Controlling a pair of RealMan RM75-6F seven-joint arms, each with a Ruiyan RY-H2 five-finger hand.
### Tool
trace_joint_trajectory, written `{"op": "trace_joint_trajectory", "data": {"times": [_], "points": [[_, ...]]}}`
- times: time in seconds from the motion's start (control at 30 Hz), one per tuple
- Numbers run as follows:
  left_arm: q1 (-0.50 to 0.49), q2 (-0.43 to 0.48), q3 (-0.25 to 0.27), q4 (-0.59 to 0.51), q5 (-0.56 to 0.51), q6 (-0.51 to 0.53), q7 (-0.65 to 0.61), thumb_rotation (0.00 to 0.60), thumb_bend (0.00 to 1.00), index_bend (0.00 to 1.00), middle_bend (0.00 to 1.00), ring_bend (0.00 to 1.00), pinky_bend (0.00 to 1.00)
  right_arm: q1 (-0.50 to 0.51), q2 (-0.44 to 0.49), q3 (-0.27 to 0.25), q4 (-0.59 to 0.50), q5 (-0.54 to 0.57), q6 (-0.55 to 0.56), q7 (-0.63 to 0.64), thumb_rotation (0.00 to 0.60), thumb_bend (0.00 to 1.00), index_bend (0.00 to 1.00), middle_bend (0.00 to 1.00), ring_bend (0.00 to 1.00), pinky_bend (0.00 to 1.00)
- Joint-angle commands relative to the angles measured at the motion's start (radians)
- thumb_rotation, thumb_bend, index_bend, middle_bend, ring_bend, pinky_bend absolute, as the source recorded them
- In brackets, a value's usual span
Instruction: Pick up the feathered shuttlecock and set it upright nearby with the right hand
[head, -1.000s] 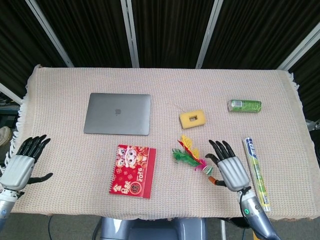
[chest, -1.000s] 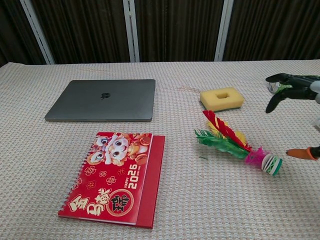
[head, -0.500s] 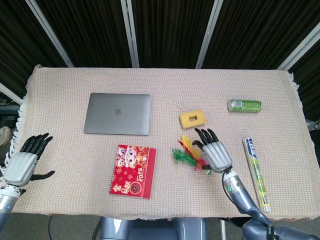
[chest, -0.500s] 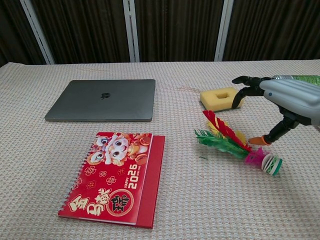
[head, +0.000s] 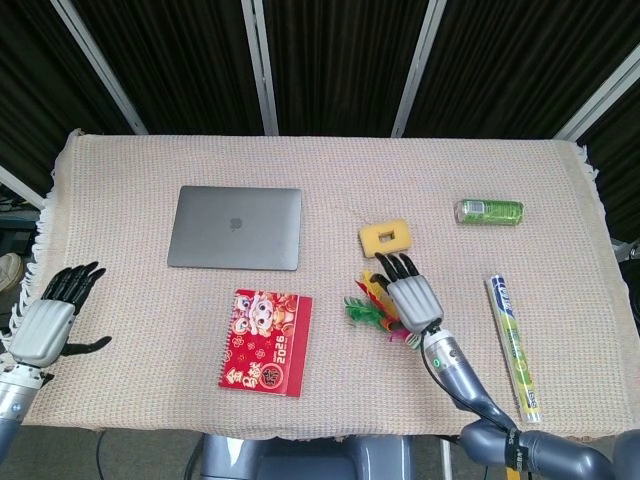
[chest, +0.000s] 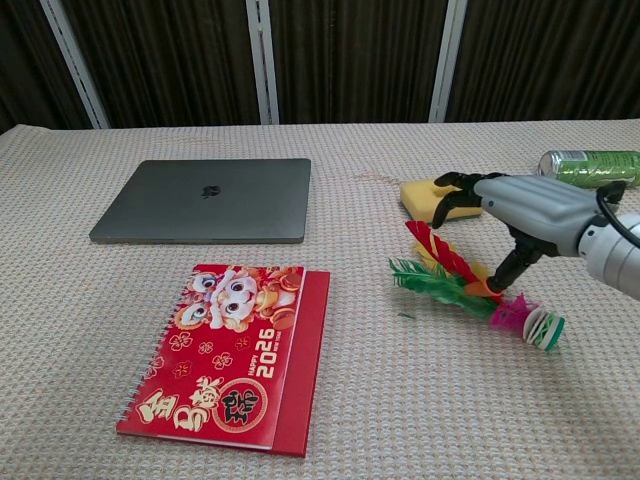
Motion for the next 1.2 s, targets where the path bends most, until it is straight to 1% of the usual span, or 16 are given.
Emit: {"op": "trace_joint_trajectory", "data": {"times": [0.03,0.17,0.27,0.37,0.47,0.67,0.73,0.83,0.93,1.0,1.1,1.2], "points": [[-0.005,-0.006,-0.001,0.010,-0.008,-0.014,-0.006,0.600,0.04,0.00,0.00,0.00,0.00,0.014,-0.019,0.003,0.023,0.019,-0.011,-0.005,0.600,0.13,0.27,0.00,0.00,0.00],[-0.011,-0.009,-0.003,0.017,-0.013,-0.024,-0.012,0.600,0.03,0.00,0.00,0.00,0.00,0.024,-0.034,0.000,0.037,0.031,-0.011,-0.015,0.600,0.13,0.28,0.00,0.00,0.00],[-0.012,-0.009,-0.003,0.021,-0.013,-0.025,-0.021,0.600,0.04,0.00,0.00,0.00,0.00,0.031,-0.045,-0.001,0.043,0.039,-0.008,-0.022,0.600,0.13,0.34,0.00,0.00,0.00],[-0.013,-0.008,0.000,0.025,-0.012,-0.027,-0.029,0.600,0.04,0.00,0.00,0.00,0.00,0.038,-0.058,-0.003,0.055,0.049,-0.010,-0.022,0.600,0.15,0.43,0.00,0.00,0.00],[-0.013,-0.008,0.002,0.027,-0.010,-0.025,-0.033,0.600,0.03,0.00,0.00,0.00,0.00,0.042,-0.070,-0.007,0.072,0.054,-0.011,-0.014,0.600,0.17,0.50,0.00,0.00,0.00],[-0.012,-0.008,0.002,0.027,-0.012,-0.025,-0.033,0.600,0.03,0.00,0.00,0.00,0.00,0.047,-0.079,-0.018,0.096,0.064,-0.014,-0.004,0.600,0.22,0.55,0.00,0.00,0.00],[-0.012,-0.007,0.004,0.026,-0.010,-0.024,-0.032,0.600,0.03,0.00,0.00,0.00,0.00,0.046,-0.080,-0.021,0.098,0.066,-0.013,-0.002,0.600,0.25,0.56,0.00,0.00,0.00],[-0.011,-0.006,0.006,0.024,-0.006,-0.018,-0.032,0.600,0.03,0.00,0.00,0.00,0.00,0.046,-0.078,-0.027,0.095,0.071,-0.012,-0.002,0.600,0.33,0.56,0.00,0.00,0.00],[-0.010,-0.004,0.007,0.020,-0.003,-0.012,-0.032,0.600,0.04,0.00,0.00,0.00,0.00,0.044,-0.078,-0.032,0.087,0.074,-0.007,-0.002,0.600,0.44,0.59,0.00,0.00,0.00],[-0.008,-0.002,0.008,0.016,0.000,-0.007,-0.032,0.600,0.04,0.00,0.00,0.00,0.00,0.042,-0.075,-0.037,0.076,0.074,-0.001,-0.007,0.600,0.51,0.63,0.01,0.00,0.00],[-0.007,0.000,0.010,0.014,0.006,0.001,-0.035,0.600,0.04,0.00,0.00,0.00,0.00,0.037,-0.067,-0.041,0.057,0.069,0.018,-0.014,0.600,0.58,0.67,0.03,0.00,0.00],[-0.007,0.004,0.014,0.010,0.015,0.007,-0.043,0.600,0.04,0.00,0.00,0.00,0.00,0.027,-0.048,-0.044,0.020,0.062,0.049,-0.031,0.600,0.61,0.69,0.05,0.00,0.00]]}}
